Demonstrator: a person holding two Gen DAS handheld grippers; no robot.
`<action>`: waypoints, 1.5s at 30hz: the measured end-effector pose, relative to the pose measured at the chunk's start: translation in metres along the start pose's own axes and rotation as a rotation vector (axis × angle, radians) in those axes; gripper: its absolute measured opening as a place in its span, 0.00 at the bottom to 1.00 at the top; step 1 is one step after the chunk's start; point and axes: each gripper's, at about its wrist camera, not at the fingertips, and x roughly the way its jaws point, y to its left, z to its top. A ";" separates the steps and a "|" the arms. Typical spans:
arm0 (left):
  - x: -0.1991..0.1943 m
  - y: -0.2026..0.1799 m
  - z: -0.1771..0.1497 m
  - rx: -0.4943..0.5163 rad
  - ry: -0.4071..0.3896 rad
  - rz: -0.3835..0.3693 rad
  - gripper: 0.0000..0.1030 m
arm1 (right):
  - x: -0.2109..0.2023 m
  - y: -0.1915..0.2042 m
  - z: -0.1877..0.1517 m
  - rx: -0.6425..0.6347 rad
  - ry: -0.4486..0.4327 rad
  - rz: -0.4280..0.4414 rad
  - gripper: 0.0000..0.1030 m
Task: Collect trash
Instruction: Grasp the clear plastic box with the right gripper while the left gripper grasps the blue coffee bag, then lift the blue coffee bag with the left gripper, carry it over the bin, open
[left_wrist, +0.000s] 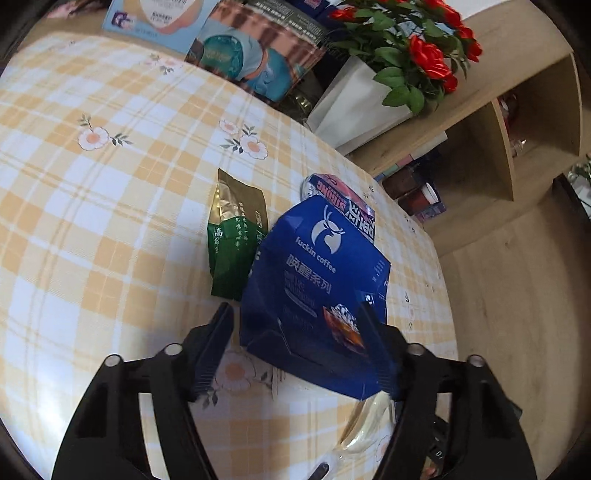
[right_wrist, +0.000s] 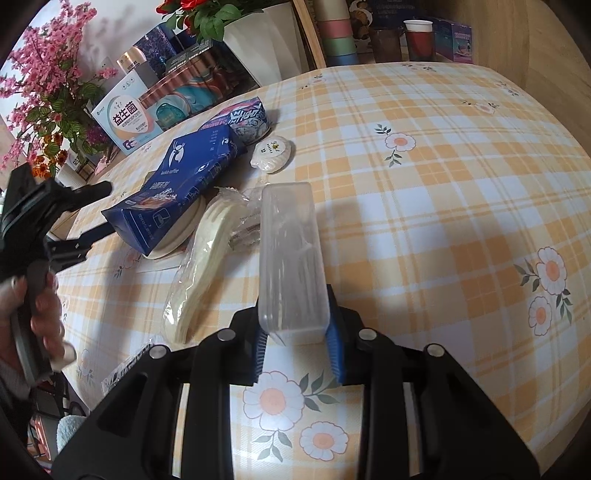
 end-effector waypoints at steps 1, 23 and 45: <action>0.002 0.003 0.003 -0.009 0.006 -0.004 0.59 | 0.000 0.000 0.000 -0.003 0.002 0.000 0.29; 0.015 0.016 -0.009 -0.132 0.042 -0.114 0.43 | 0.001 -0.001 0.003 0.008 -0.004 0.002 0.29; -0.089 -0.050 -0.011 0.139 -0.172 -0.040 0.37 | -0.046 0.010 0.000 0.008 -0.090 0.036 0.29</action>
